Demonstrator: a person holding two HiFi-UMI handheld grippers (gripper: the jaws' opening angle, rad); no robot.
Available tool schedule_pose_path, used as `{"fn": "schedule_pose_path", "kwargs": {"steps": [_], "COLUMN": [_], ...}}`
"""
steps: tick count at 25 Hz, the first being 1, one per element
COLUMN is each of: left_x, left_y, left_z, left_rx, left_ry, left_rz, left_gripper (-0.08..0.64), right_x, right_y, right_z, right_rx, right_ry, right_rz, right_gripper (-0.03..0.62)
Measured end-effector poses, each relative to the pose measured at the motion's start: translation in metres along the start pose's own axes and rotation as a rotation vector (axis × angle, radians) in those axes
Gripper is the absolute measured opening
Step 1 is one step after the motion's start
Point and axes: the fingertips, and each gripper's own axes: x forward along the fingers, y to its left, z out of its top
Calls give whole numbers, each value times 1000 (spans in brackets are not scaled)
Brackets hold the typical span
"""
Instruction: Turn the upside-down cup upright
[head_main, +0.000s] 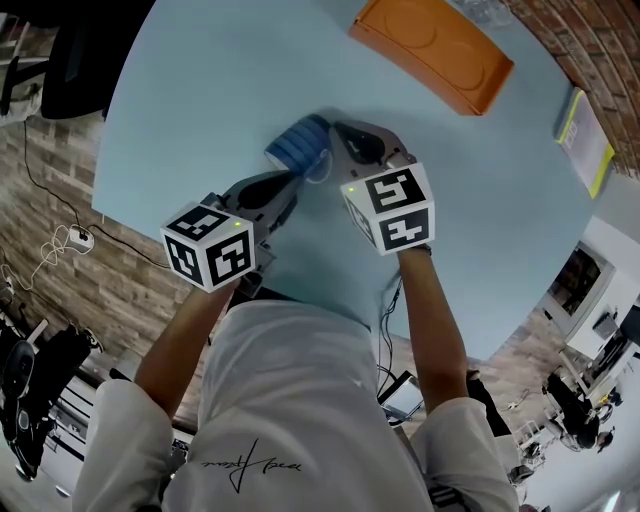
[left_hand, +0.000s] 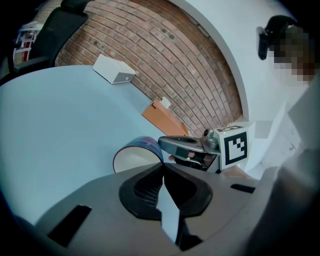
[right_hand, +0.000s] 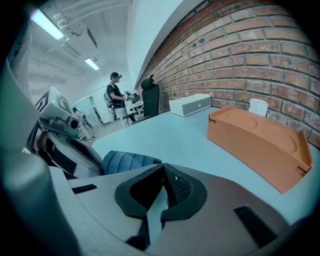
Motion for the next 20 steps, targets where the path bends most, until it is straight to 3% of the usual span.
{"fn": "schedule_pose_path", "kwargs": {"steps": [20], "left_x": [-13], "left_y": [-10], "left_z": [-7], "left_rx": [49], "left_ry": [61], "left_rz": [12], "left_gripper": [11], "right_x": [-4], "right_y": [17], "right_z": [-15], "right_rx": [17], "right_ry": [27], "right_rz": [19], "right_gripper": [21]}}
